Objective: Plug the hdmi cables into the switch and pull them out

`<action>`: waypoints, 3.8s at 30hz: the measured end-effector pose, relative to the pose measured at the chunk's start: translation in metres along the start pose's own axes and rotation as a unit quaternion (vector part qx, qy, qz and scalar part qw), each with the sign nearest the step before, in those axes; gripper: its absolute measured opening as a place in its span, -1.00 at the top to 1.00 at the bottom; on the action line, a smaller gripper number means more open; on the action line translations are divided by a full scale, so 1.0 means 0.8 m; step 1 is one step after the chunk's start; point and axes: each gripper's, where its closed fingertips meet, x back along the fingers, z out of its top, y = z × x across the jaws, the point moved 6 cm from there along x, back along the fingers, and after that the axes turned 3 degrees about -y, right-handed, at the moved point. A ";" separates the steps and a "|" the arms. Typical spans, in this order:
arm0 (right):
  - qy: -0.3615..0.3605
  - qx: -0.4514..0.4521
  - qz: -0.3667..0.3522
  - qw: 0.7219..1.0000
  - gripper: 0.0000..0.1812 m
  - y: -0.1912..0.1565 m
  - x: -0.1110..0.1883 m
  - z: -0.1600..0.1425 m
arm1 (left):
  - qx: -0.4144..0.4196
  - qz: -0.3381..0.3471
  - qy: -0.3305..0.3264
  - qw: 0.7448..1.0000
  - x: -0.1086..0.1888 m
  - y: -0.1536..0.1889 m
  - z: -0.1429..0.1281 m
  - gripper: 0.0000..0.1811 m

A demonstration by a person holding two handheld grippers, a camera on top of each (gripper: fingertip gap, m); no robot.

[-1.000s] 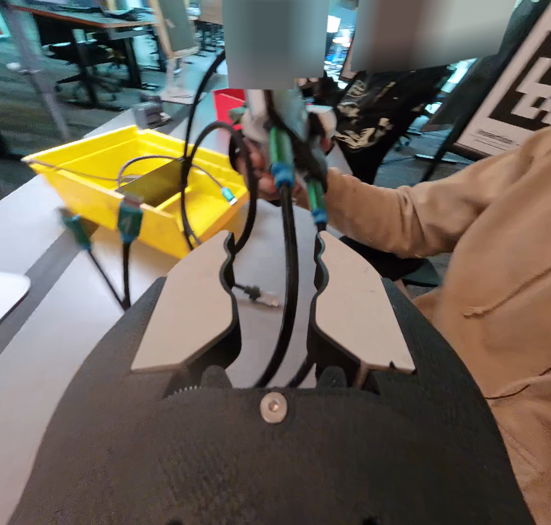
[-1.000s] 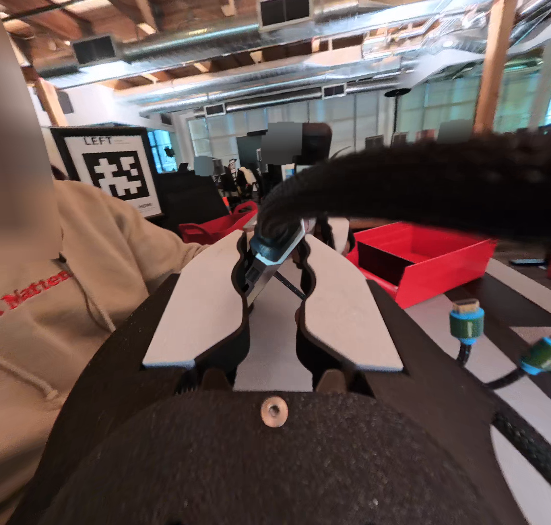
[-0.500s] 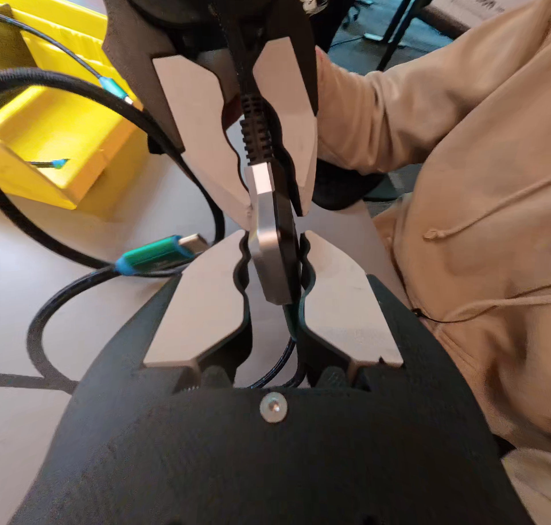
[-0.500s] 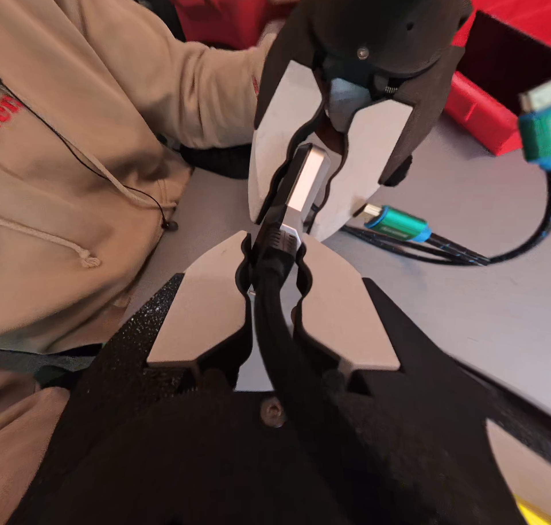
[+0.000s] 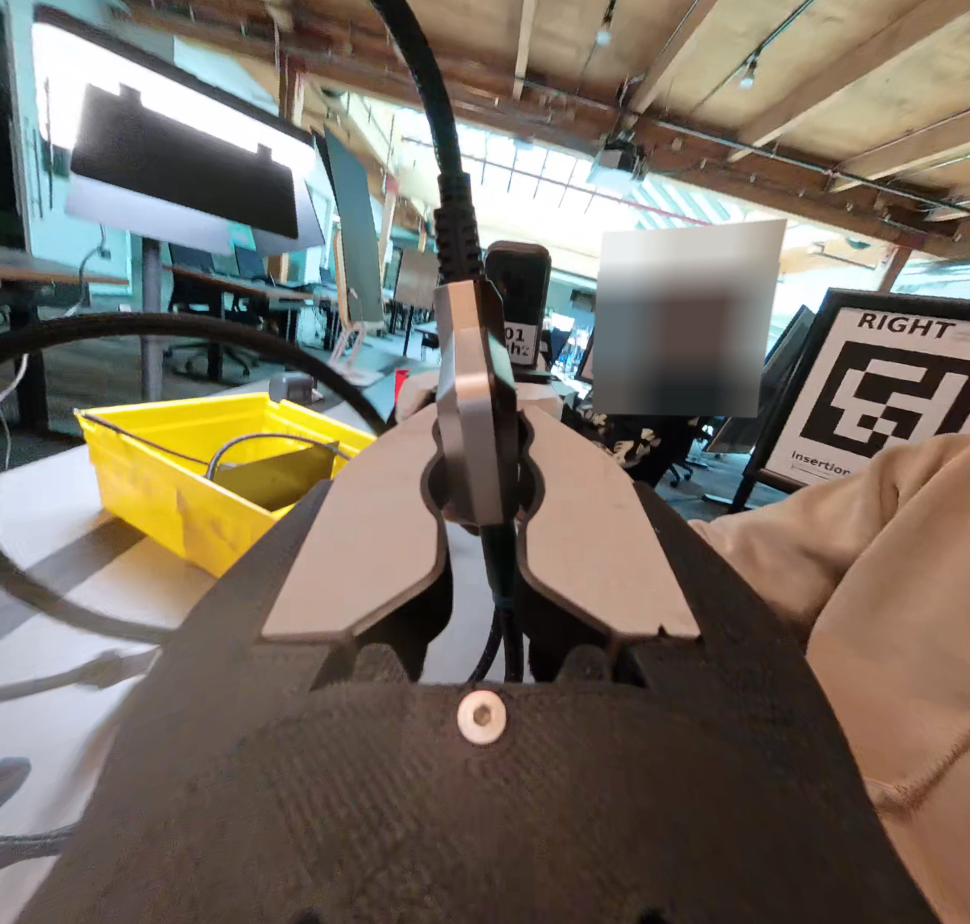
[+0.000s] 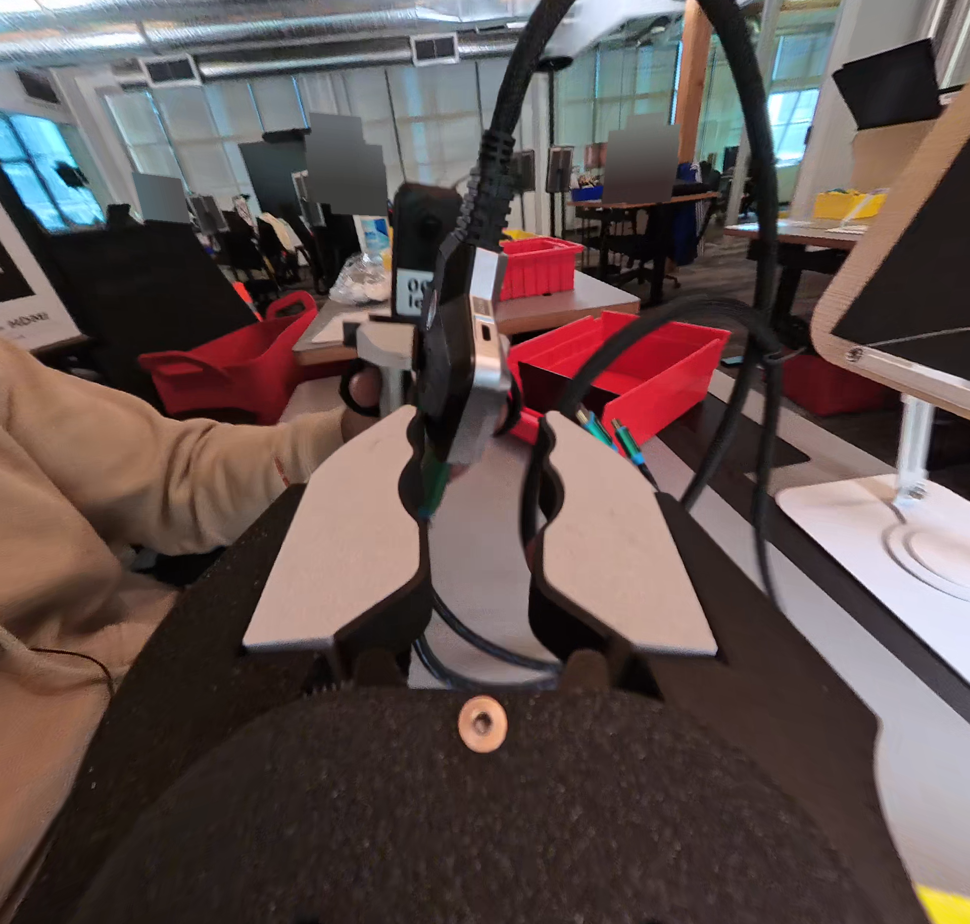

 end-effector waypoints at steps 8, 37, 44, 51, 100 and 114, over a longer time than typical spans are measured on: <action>-0.093 0.103 0.044 0.989 0.75 -0.041 0.020 0.011 | -0.026 -0.074 -0.128 0.989 -0.013 0.021 -0.026 0.74; -0.046 0.033 0.012 0.998 0.77 -0.050 -0.026 0.014 | -0.010 0.056 0.175 0.983 0.054 0.012 0.069 0.73; 0.150 -0.101 0.041 0.983 0.62 -0.041 -0.057 0.010 | -0.011 0.036 0.212 0.977 0.045 0.027 0.066 0.73; 0.147 -0.066 0.046 0.986 0.88 -0.046 -0.045 0.016 | -0.005 -0.001 0.189 0.982 0.025 0.032 0.050 0.72; 0.059 0.106 0.087 0.989 0.87 -0.063 0.021 0.043 | -0.169 -0.028 0.007 0.985 0.017 0.061 0.038 0.75; -0.080 0.032 -0.220 0.972 0.88 0.022 0.160 0.044 | -0.166 0.065 -0.015 0.984 0.094 0.034 0.083 0.74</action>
